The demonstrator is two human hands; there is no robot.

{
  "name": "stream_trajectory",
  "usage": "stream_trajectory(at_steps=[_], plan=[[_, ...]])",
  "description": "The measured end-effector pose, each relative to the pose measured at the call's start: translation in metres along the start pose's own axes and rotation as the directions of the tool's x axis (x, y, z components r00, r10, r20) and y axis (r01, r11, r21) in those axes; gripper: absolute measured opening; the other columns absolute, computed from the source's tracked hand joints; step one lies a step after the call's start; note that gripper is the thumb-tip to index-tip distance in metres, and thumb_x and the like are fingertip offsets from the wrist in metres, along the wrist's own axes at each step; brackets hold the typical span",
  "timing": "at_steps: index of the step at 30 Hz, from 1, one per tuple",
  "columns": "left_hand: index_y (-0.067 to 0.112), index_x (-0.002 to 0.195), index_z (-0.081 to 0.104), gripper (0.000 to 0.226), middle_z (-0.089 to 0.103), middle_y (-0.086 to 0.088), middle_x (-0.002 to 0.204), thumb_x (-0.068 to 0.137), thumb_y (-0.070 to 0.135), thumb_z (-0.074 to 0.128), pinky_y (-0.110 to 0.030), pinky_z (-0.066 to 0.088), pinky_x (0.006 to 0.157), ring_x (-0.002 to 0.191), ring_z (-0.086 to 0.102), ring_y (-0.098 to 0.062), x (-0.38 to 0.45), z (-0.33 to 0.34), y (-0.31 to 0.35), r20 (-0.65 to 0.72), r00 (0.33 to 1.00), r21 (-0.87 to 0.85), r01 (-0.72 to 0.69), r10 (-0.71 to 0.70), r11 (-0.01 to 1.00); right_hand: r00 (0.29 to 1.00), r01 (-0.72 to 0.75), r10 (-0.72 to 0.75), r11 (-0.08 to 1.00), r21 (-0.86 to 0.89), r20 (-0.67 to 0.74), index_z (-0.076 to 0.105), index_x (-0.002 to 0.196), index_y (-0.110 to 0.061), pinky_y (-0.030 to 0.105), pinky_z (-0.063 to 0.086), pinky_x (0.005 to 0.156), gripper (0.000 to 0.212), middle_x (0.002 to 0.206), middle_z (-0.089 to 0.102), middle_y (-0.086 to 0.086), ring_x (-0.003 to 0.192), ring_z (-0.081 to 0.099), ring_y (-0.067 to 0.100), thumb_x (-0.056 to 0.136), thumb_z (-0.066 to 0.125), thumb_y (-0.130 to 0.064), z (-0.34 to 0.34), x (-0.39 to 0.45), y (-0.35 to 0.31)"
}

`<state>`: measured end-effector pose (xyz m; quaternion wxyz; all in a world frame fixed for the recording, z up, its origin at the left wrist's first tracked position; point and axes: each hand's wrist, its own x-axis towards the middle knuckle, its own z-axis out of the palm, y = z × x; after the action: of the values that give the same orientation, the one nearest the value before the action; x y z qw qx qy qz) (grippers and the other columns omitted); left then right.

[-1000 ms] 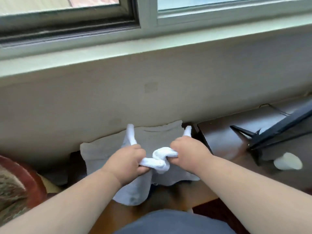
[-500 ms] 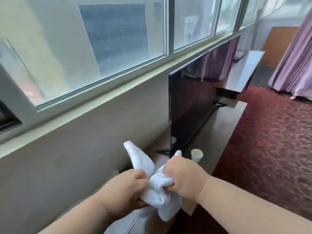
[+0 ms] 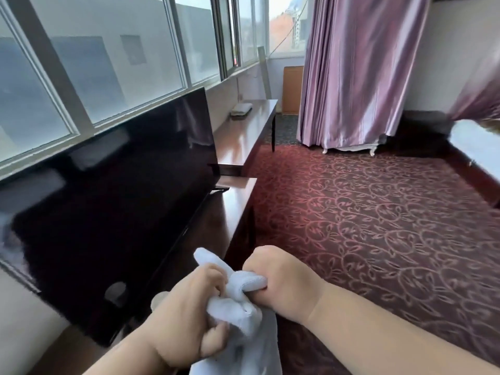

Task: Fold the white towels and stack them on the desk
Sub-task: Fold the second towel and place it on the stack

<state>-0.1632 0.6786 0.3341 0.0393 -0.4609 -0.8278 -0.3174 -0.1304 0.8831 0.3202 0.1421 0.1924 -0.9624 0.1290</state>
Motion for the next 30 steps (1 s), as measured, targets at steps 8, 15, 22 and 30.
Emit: stream_trajectory(at_steps=[8, 15, 22, 30], plan=[[0.019, 0.115, 0.047, 0.047, 0.055, 0.0, 0.114, 0.075, 0.032, 0.067, -0.029, 0.05, 0.084, 0.103, 0.058, -0.013, 0.167, 0.077, 0.033, -0.129, 0.975, -0.206, -0.205, 0.182, 0.957, 0.924, -0.272, 0.349, 0.887, 0.374, -0.154, 0.052, 0.076, -0.043, 0.014, 0.038, 0.077, 0.014, 0.089, 0.052, -0.022, 0.088, 0.053, 0.002, 0.076, 0.065, -0.043, -0.065, -0.036, 0.161], [0.045, 0.11, 0.052, 0.049, 0.064, 0.013, 0.119, 0.067, 0.024, 0.06, -0.005, 0.043, 0.082, 0.109, 0.057, 0.007, 0.315, 0.123, -0.002, -0.225, 0.933, -0.743, 0.022, -0.28, 0.669, 0.775, -0.371, 0.548, 0.798, 0.474, -0.315, 0.057, 0.079, -0.028, 0.013, 0.04, 0.065, 0.014, 0.088, 0.06, -0.014, 0.081, 0.058, 0.008, 0.071, 0.066, -0.036, -0.067, 0.033, 0.293], [0.031, 0.122, 0.057, 0.049, 0.063, 0.008, 0.128, 0.074, 0.023, 0.052, -0.021, 0.043, 0.1, 0.124, 0.055, -0.01, 0.513, 0.129, -0.106, -0.087, 0.99, -0.749, 0.008, -0.111, 0.663, 0.696, -0.414, 0.61, 0.773, 0.482, -0.38, 0.055, 0.079, -0.03, 0.014, 0.04, 0.067, 0.014, 0.087, 0.059, -0.012, 0.084, 0.058, 0.01, 0.074, 0.063, -0.041, -0.073, 0.146, 0.435], [0.03, 0.111, 0.067, 0.038, 0.069, -0.008, 0.12, 0.083, 0.01, 0.052, -0.055, 0.046, 0.099, 0.114, 0.063, -0.033, 0.717, 0.173, -0.201, -0.048, 0.968, -0.849, 0.09, -0.246, 0.521, 0.714, -0.313, 0.567, 0.783, 0.537, -0.41, 0.054, 0.093, -0.015, 0.024, 0.042, 0.074, 0.014, 0.09, 0.057, -0.002, 0.084, 0.056, 0.015, 0.091, 0.056, -0.029, -0.07, 0.255, 0.609]])
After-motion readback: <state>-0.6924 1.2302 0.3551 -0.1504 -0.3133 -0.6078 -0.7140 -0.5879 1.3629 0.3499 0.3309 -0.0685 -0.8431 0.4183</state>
